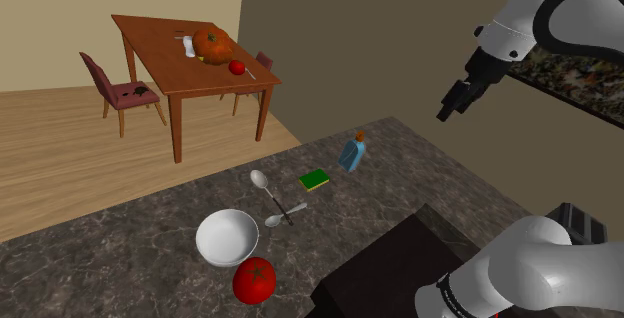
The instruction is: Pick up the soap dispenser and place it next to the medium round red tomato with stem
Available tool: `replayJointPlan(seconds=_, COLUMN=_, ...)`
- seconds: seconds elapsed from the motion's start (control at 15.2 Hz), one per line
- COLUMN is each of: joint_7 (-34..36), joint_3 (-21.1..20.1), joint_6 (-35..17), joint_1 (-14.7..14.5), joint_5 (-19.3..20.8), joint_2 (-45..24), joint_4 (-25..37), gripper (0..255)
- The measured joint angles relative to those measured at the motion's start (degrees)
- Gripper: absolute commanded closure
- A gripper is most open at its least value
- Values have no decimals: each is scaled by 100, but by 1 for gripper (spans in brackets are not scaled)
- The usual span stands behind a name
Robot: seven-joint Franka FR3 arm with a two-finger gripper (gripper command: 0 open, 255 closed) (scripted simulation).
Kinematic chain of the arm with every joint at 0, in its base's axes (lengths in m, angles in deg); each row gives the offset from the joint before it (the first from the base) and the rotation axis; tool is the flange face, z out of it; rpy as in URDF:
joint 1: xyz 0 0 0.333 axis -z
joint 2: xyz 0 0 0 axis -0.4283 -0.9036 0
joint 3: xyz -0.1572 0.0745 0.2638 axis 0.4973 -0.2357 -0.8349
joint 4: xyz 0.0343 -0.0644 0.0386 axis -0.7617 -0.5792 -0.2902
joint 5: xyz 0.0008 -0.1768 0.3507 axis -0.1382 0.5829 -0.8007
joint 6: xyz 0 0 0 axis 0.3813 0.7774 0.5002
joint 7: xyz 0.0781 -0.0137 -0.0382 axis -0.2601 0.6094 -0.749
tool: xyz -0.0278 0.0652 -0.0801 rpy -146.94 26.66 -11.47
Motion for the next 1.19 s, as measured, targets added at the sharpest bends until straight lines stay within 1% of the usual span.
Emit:
replayJointPlan(seconds=0.13, joint_7=-19, joint_3=29, joint_6=-75, joint_1=6, joint_5=10, joint_2=-69, joint_4=-19, gripper=0)
replayJointPlan(seconds=0.4, joint_7=-173, joint_3=251, joint_6=-583, joint_1=52, joint_5=77, joint_2=-577, joint_4=-102, gripper=0)
replayJointPlan(seconds=0.53, joint_7=-274, joint_3=392, joint_6=-914, joint_1=77, joint_5=107, joint_2=-982, joint_4=-69, gripper=0)
replayJointPlan(seconds=0.92, joint_7=-599, joint_3=757, joint_6=-1618, joint_1=140, joint_5=116, joint_2=-2022, joint_4=134, gripper=0)
replayJointPlan(seconds=1.19, joint_7=-884, joint_3=1012, joint_6=-2088, joint_1=183, joint_5=38, joint_2=-2908, joint_4=458, gripper=0)
